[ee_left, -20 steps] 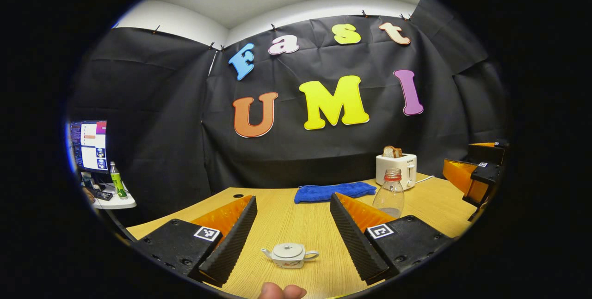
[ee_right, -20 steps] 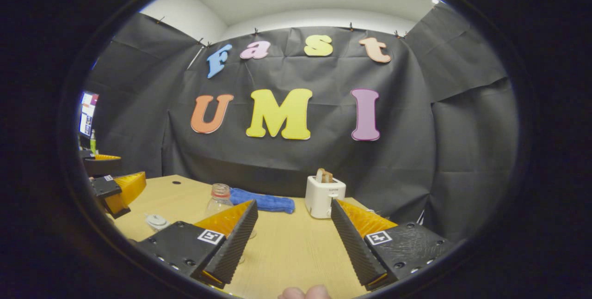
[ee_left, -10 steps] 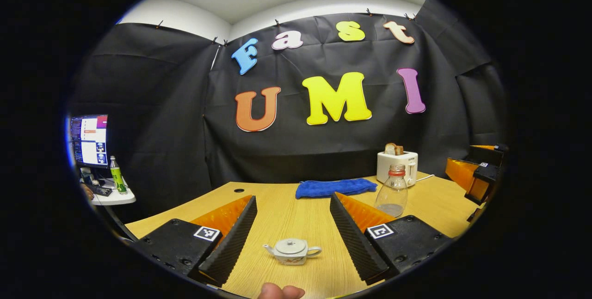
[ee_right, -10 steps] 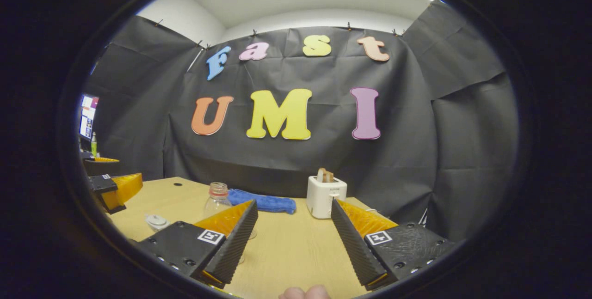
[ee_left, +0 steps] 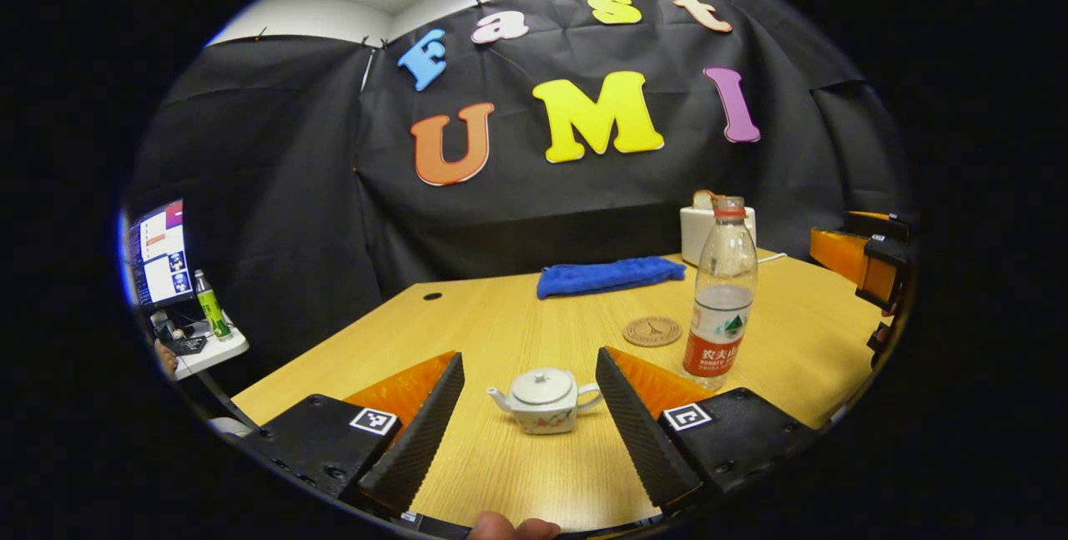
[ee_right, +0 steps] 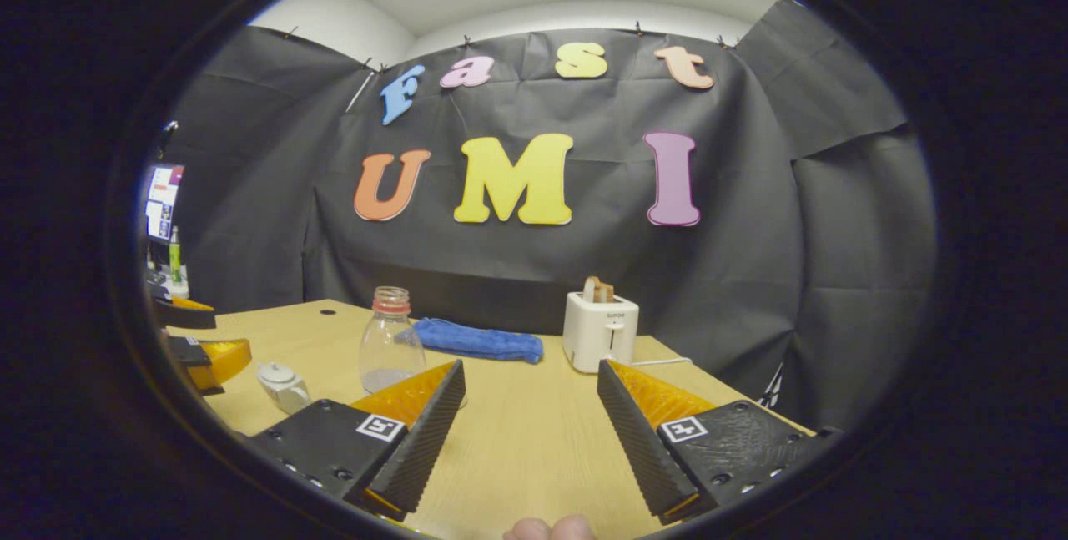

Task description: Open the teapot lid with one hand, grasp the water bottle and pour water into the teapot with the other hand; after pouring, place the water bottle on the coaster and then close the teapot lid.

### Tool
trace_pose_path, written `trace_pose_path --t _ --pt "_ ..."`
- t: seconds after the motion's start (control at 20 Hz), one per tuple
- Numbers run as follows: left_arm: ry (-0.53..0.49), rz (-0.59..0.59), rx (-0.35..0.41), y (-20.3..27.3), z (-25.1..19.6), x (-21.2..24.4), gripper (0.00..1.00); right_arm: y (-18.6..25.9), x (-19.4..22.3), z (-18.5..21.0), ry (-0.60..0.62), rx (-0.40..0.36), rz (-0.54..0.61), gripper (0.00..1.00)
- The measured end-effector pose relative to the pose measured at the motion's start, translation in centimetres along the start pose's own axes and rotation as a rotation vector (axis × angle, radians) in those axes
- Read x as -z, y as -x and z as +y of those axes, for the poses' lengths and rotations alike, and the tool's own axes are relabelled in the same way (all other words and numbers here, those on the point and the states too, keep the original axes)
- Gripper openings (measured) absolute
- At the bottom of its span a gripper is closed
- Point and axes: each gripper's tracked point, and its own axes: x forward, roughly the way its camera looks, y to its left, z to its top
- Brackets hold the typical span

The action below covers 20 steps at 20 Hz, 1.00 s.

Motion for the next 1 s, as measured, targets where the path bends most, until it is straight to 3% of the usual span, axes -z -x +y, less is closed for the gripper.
trace_pose_path --t 0.15,0.45,0.85,1.0 --pt "0.024 0.052 0.052 -1.2 -1.1 0.9 0.98 -0.1 0.3 -0.8 -0.003 0.015 0.005 0.95" --pt "0.084 0.131 0.082 -4.0 -0.4 1.6 0.9 -0.6 1.0 -2.5 -0.024 0.048 0.019 0.97" --pt "0.083 0.207 0.089 -6.1 0.3 2.7 0.54 -1.5 2.6 -3.2 -0.04 0.066 0.05 0.97" --pt "0.058 0.204 0.074 -6.3 0.6 2.8 0.31 -1.8 3.4 -2.9 -0.043 0.058 0.082 0.98"
